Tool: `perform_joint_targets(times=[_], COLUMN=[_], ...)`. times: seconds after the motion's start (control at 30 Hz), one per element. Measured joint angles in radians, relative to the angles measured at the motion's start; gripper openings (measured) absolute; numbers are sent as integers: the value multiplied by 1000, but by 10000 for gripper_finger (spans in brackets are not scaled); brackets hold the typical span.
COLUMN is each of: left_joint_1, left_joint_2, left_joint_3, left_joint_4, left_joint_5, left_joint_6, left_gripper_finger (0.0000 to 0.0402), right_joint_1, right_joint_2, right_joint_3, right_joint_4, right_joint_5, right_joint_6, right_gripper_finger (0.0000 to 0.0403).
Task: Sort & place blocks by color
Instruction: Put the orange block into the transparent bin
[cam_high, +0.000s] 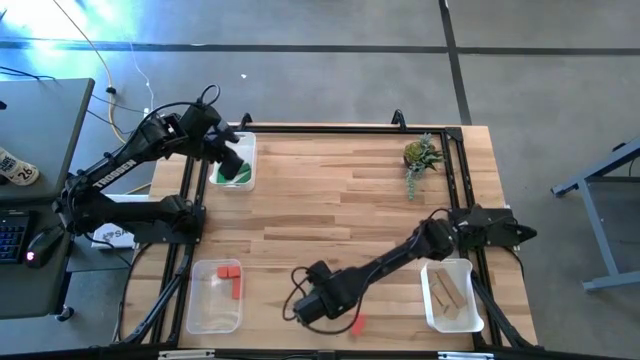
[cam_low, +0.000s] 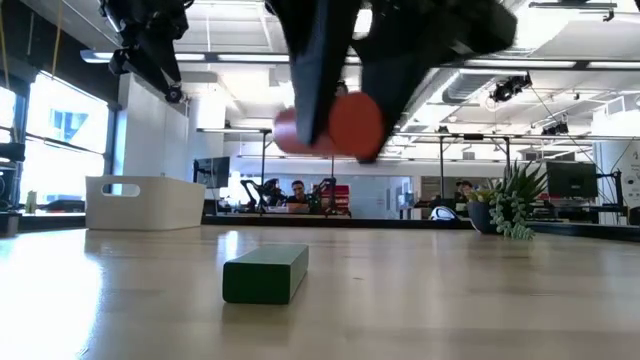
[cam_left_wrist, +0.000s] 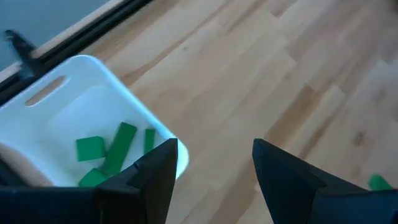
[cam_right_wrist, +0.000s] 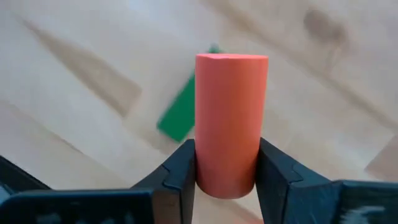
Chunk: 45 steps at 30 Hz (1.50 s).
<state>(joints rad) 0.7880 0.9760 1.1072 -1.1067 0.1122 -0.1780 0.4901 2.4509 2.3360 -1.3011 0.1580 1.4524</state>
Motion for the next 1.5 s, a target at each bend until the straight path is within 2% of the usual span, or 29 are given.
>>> perform_joint_targets(times=[0.13,0.43,0.6,0.83,1.0,1.37,1.5], left_joint_1=[-3,-3,-9,-56,-107,-231,-272], left_joint_2=[0,0,0,0,0,0,0], left_joint_3=[0,0,0,0,0,0,0], left_joint_4=[4,5,6,24,91,202,222], left_joint_5=[119,515,641,672,672,658,595], left_joint_6=[45,111,92,20,-48,-188,-217], left_gripper_finger=[197,197,197,197,197,197,197], right_joint_1=[-30,-101,-139,-202,-248,-333,-355], right_joint_2=[-24,-112,-172,-219,-226,-227,-227], right_joint_3=[19,19,20,20,21,21,21], right_joint_4=[0,97,201,337,408,453,457], right_joint_5=[77,177,190,152,85,-35,-68], right_joint_6=[-66,-281,-430,-622,-732,-856,-883], right_gripper_finger=[99,99,99,99,99,99,99])
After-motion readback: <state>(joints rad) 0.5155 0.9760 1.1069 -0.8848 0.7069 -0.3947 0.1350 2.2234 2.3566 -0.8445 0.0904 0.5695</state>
